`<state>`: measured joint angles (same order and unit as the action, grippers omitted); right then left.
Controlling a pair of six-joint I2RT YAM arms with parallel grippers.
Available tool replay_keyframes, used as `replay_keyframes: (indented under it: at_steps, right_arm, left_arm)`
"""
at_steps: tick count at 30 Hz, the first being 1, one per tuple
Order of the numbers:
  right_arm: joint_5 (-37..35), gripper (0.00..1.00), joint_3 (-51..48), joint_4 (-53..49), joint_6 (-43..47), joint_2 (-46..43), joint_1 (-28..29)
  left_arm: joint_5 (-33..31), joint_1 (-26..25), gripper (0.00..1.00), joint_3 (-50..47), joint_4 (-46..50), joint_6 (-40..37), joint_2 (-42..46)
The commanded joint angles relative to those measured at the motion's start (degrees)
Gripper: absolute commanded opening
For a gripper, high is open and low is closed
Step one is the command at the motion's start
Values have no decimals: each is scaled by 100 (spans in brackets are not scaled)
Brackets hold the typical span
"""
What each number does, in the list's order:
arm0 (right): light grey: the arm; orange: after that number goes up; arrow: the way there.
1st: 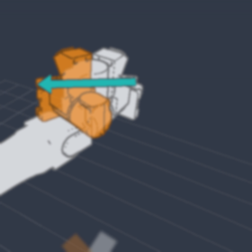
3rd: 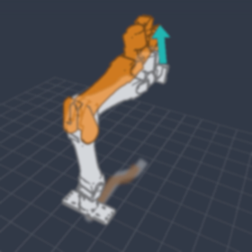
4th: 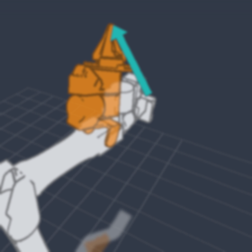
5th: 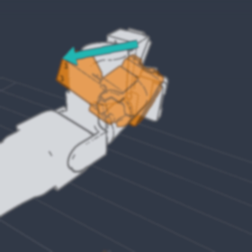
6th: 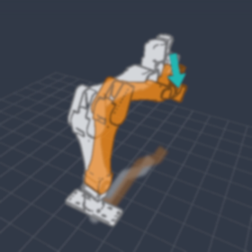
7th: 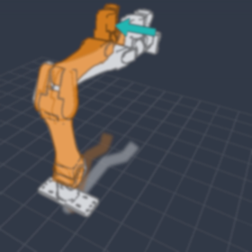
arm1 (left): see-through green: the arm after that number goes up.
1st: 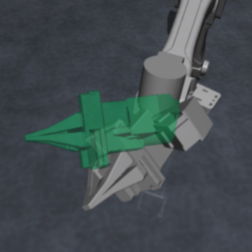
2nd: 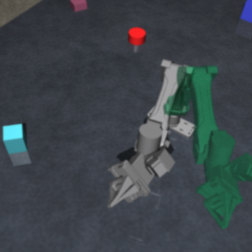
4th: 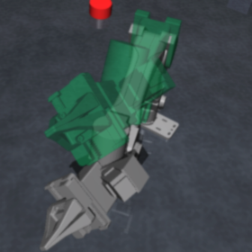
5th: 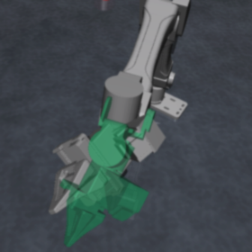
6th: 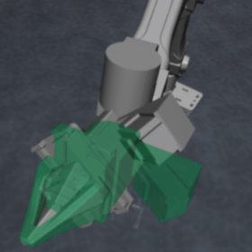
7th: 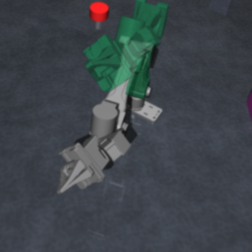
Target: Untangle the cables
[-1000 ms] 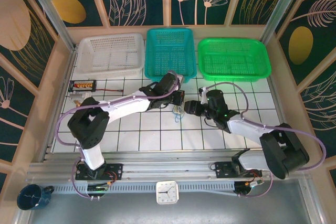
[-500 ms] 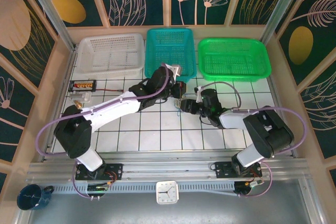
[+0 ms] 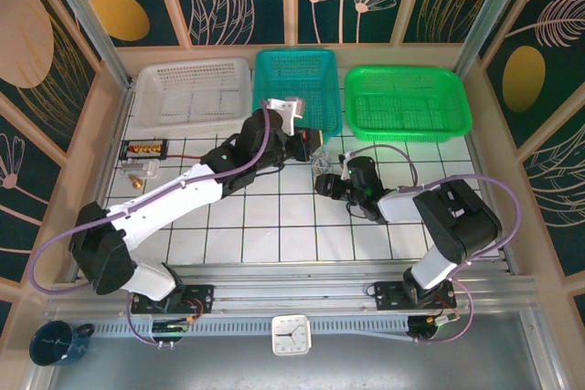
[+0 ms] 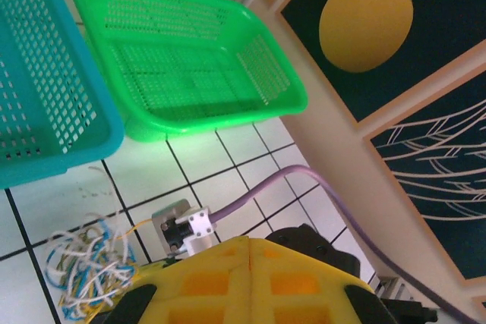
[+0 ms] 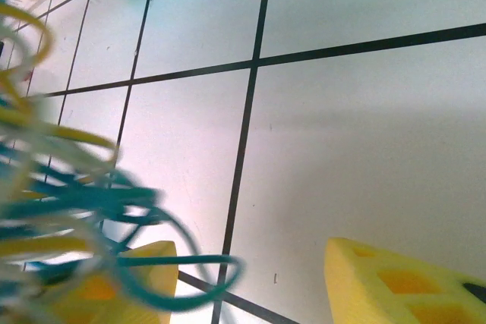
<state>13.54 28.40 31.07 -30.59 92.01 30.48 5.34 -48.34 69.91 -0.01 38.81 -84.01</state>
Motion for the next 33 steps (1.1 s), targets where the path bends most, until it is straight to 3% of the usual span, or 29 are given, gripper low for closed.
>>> replay_keyframes:
  at_steps: [1, 20, 26, 33]
  right_arm:
    - [-10, 55, 10, -128, 18, -92, -16]
    - [18, 60, -203, -1550, 611, -2249, 53]
    - [95, 62, -245, -1071, 865, -2650, 375]
    - [-135, 64, -281, 3, 866, -2364, 648]
  left_arm:
    - [-201, -6, 0, 257, -77, -54, 174]
    - [-357, -4, 0, -329, -261, -64, 19]
    - [-265, -4, 0, -372, -378, -3, -68]
    - [-138, -5, 0, -390, -473, 120, -175]
